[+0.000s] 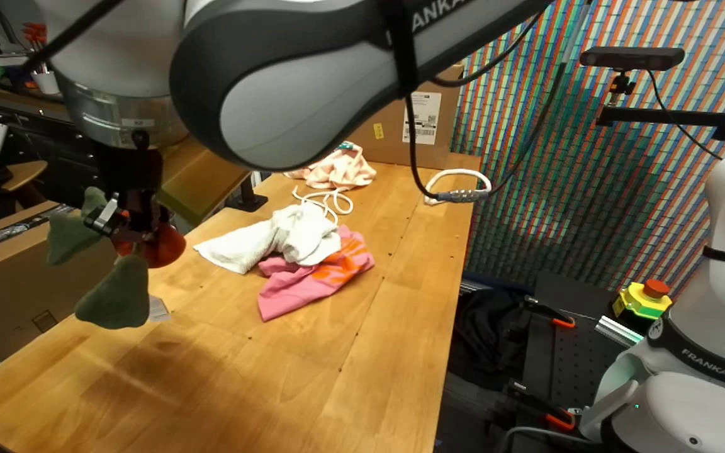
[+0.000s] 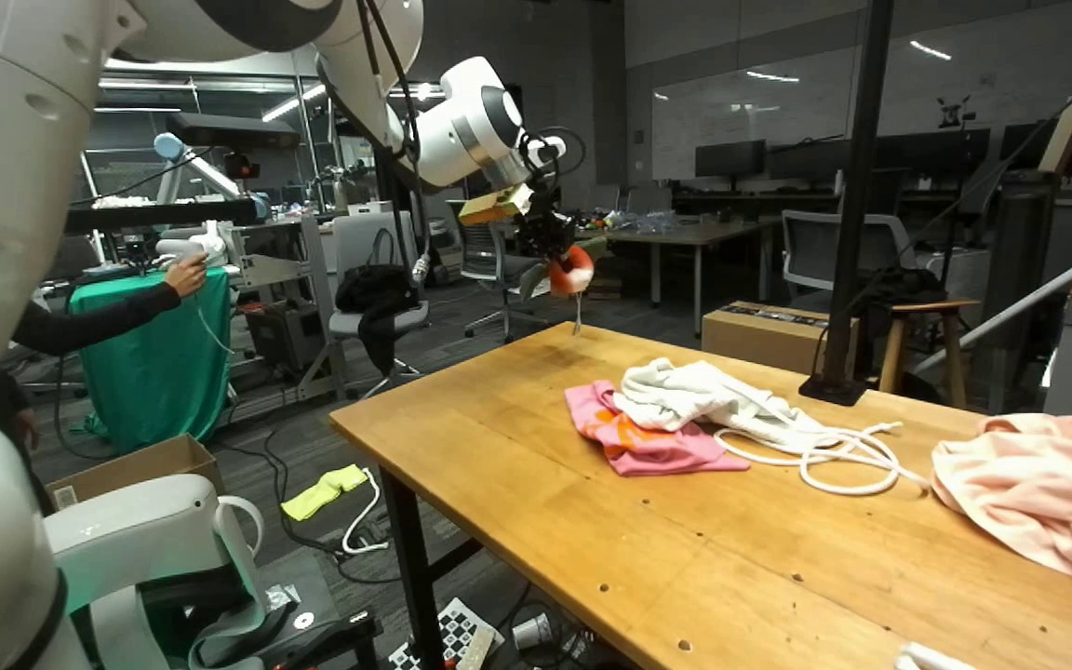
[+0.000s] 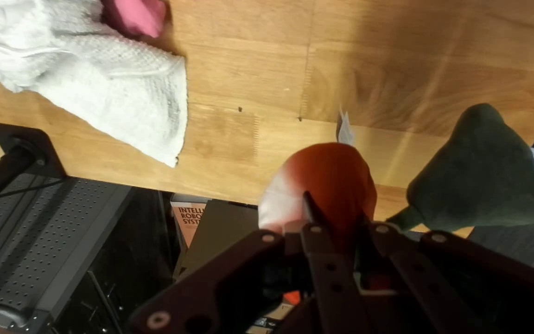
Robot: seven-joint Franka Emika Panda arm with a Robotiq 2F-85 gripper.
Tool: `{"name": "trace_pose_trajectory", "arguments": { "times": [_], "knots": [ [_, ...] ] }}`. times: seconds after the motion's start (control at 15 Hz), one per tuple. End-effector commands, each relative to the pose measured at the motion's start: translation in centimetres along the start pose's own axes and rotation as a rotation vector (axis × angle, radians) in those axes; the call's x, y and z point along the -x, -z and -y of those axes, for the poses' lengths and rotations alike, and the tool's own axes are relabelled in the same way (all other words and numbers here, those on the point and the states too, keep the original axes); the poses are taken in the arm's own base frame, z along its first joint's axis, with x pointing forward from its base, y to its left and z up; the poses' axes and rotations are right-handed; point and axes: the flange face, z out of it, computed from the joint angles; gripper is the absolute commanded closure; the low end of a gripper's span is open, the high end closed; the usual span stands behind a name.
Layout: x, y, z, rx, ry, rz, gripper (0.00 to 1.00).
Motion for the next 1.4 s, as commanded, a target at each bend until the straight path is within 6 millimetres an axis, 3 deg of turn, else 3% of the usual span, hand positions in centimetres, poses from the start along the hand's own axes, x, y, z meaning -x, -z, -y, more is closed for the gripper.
{"name": "trace_pose_trajectory", "arguments": {
  "times": [0.0,0.27,0.67,1.07,1.13,1.2,1.33],
  "knots": [
    [-1.5,-2.7,2.4,-0.023,-0.084,-0.049,0.9],
    [-0.7,-6.1,4.5,-0.027,-0.109,-0.026,0.9],
    [0.6,-8.7,6.9,-0.03,-0.177,0.006,0.9],
    [1.1,-10.7,7.3,0.016,-0.27,-0.004,0.9],
    [1.1,-10.8,7.2,0.018,-0.276,-0.001,0.82],
    [1.1,-10.8,7.1,0.021,-0.276,0.002,0.61],
    [1.2,-11.1,6.8,0.025,-0.277,0.007,0.57]
  ]
}}
